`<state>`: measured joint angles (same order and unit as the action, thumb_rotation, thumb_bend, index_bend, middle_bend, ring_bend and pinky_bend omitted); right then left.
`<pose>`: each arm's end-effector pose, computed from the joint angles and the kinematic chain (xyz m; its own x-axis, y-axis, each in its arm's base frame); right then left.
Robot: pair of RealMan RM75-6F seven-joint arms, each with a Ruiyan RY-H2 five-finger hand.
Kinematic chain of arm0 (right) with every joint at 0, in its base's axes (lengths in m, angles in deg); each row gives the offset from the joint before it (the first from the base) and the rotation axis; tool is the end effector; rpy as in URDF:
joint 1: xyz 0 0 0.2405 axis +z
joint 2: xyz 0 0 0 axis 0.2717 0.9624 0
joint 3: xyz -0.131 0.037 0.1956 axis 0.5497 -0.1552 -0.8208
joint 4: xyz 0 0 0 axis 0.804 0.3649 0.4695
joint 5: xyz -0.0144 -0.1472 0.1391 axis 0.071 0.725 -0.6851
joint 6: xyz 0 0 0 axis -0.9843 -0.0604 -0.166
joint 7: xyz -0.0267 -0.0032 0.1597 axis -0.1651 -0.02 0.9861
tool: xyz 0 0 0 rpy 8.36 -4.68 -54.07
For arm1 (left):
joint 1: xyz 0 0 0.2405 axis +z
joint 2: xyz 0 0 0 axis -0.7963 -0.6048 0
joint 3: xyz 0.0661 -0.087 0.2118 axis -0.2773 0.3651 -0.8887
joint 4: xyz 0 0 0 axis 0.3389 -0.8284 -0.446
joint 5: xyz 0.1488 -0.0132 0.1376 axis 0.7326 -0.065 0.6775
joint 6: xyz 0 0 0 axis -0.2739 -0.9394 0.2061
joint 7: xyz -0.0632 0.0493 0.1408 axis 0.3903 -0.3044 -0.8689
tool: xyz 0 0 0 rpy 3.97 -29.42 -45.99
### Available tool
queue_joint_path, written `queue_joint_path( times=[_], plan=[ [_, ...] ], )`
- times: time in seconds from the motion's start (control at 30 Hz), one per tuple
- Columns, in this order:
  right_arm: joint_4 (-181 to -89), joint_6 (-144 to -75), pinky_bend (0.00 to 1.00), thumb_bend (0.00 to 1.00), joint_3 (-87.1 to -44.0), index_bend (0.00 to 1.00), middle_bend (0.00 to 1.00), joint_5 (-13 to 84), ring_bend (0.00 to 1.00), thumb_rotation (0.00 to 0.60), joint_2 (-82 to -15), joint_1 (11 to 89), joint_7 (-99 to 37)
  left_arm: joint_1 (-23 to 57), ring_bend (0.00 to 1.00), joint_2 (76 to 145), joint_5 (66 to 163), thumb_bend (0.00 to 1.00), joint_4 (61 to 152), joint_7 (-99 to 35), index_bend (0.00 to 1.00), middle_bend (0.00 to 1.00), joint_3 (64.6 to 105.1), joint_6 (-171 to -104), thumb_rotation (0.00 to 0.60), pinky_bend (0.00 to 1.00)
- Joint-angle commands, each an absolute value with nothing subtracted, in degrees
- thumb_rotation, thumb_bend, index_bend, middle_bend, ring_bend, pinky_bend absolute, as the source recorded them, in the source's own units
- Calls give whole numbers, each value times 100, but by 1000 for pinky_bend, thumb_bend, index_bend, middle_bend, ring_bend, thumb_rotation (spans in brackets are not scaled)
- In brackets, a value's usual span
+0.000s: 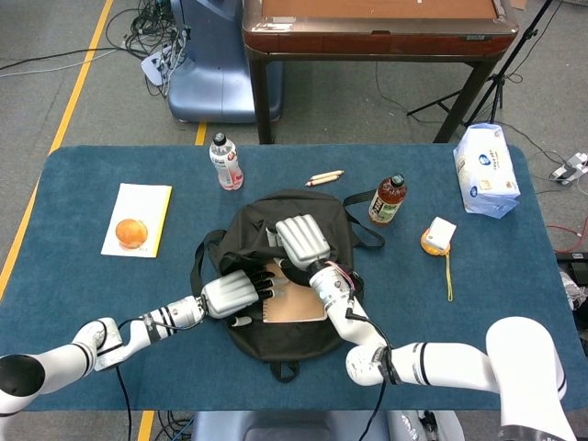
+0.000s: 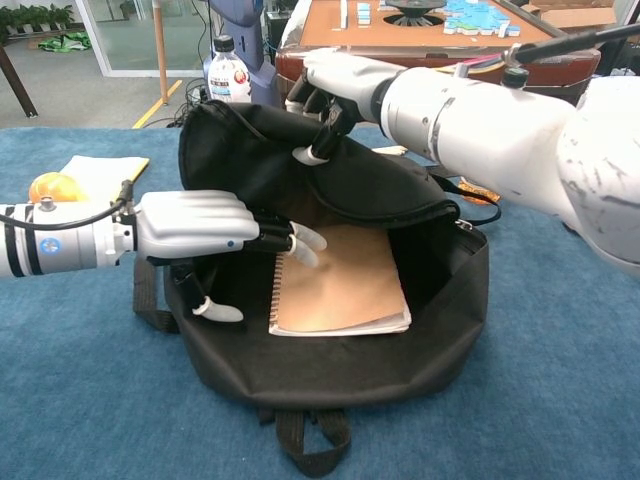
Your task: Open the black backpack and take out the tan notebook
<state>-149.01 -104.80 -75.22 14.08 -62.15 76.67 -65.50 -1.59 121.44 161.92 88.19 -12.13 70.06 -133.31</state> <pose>0.0032 -0.3690 -0.0347 0.3234 -0.2456 0.9138 -0.8956 -0.3911 0.2119 -0.1197 0.3432 -0.0556 0.6883 0.1361 0.7126 0.4167 -0.8782 -0.2347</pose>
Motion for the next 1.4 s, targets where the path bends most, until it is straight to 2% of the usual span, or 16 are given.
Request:
queue_joint_path(
  times=[0.03, 0.6, 1.4],
  plan=[
    [-14910, -10472, 424, 428, -7514, 698, 608, 1414, 474, 600, -6208, 7669, -6540, -205, 96, 12279, 16182, 241, 8596, -1158, 158, 64, 6958, -13360, 600, 125],
    [-14946, -10488, 423, 428, -7444, 698, 608, 1360, 474, 600, -6162, 7680, -6584, -153, 95, 13218, 16259, 241, 6976, -766, 150, 65, 6705, -13979, 600, 125],
    [-14907, -10541, 428, 428, -7454, 698, 606, 1256, 474, 600, -6199, 7757, -6692, -82, 76, 13993, 15979, 240, 6056, -93, 128, 61, 6656, -14241, 600, 125]
  ],
)
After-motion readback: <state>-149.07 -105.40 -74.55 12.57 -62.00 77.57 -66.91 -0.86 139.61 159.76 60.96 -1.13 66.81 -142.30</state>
